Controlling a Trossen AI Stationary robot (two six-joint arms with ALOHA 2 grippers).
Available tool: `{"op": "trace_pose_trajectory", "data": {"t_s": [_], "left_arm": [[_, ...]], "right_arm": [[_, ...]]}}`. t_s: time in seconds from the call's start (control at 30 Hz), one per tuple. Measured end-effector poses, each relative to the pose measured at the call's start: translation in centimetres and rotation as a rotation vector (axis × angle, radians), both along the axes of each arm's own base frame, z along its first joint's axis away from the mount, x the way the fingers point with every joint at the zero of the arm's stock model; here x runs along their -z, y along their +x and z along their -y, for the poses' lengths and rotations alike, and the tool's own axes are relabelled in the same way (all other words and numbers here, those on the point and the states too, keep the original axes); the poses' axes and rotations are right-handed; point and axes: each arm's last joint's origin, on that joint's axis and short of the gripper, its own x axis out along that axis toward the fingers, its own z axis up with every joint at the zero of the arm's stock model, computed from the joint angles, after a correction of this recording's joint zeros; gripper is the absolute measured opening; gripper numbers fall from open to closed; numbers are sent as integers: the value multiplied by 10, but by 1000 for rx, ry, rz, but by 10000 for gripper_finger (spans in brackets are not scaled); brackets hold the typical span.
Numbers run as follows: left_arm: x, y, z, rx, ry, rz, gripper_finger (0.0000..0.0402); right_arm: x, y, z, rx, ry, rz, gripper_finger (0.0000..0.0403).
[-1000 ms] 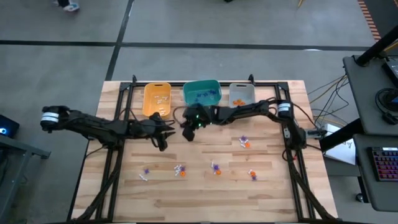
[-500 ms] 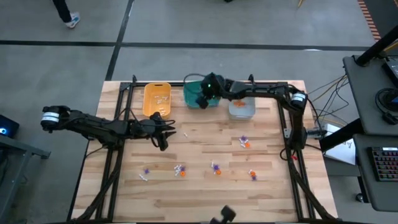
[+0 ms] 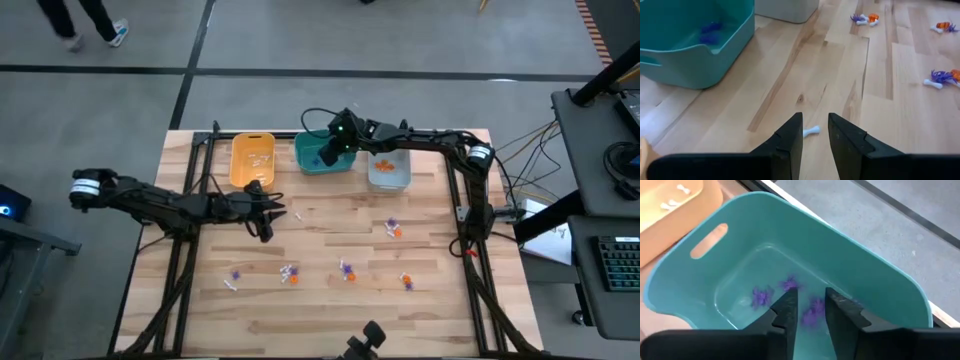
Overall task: Sort Halloween decoration
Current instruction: Put the white bone toy into the yellow bin
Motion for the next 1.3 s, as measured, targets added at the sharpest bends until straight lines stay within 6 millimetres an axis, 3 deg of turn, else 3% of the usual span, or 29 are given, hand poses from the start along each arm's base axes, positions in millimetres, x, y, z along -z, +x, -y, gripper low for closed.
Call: {"op": "trace_pose_trajectory", "data": {"t_s": [0.23, 0.47, 0.63, 0.97, 1.3], "left_arm": [[6, 8, 0, -2, -4, 20, 75], [18, 17, 1, 47, -30, 15, 75], [24, 22, 3, 105, -33, 20, 84], [29, 31, 3, 178, 40, -33, 156], [36, 54, -3, 338, 255, -345, 167]], "right_arm": [[-22, 7, -29, -183, 51, 69, 99], [-59, 3, -87, -405, -9, 12, 84], [-75, -11, -129, -538, -19, -49, 77], [-77, -59, -185, -636, 52, -114, 82], [-70, -92, -201, -618, 36, 67, 80]]}}
